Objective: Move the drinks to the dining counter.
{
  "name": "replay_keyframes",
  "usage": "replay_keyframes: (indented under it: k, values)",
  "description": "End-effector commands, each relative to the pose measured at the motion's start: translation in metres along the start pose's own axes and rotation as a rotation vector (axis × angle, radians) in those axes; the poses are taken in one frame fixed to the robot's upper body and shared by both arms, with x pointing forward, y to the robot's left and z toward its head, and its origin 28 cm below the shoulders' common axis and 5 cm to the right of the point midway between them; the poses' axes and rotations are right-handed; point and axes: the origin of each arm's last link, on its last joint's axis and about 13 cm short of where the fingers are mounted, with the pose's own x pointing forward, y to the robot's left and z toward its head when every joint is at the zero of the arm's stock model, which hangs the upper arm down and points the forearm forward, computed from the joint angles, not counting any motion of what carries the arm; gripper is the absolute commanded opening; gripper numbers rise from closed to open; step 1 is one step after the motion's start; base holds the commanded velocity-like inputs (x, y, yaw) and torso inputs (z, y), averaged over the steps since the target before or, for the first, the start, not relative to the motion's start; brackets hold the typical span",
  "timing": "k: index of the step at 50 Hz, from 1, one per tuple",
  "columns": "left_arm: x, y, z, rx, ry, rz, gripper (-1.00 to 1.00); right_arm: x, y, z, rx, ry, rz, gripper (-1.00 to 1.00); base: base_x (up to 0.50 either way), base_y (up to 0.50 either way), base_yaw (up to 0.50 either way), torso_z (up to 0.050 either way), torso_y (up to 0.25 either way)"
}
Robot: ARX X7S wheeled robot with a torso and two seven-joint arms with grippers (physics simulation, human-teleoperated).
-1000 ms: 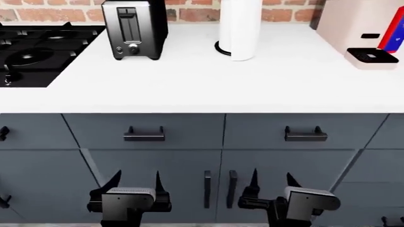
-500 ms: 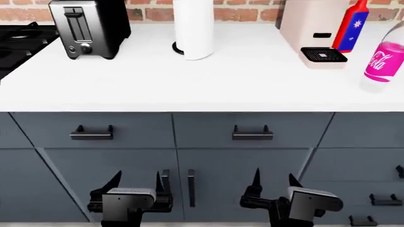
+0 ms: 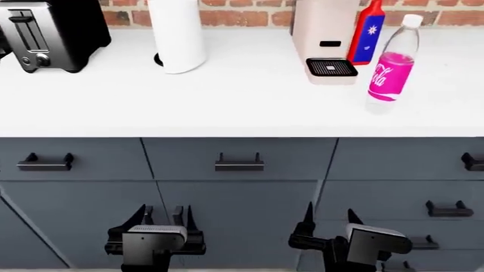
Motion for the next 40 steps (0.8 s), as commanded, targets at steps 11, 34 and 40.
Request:
replay_keyframes:
  k: [11,34,40]
  values:
    - [-0.0006,-0.0001,0.0002,0.002,0.000,-0.002,1.00,-0.0002,-0.0001,-0.0006,-0.006,0.001,-0.003,1.00,0.03,-0.50,0.00,0.000,0.000]
    - [0.0002,0.0002,-0.0003,0.001,0.000,-0.001,1.00,0.0002,0.0004,-0.0006,-0.015,0.006,-0.004,1.00,0.04,-0.50,0.00,0.000,0.000]
    - [-0.0002,-0.0001,0.0002,0.002,0.000,-0.001,1.00,-0.0001,0.0006,-0.0008,-0.022,0.007,-0.003,1.00,0.04,-0.50,0.00,0.000,0.000]
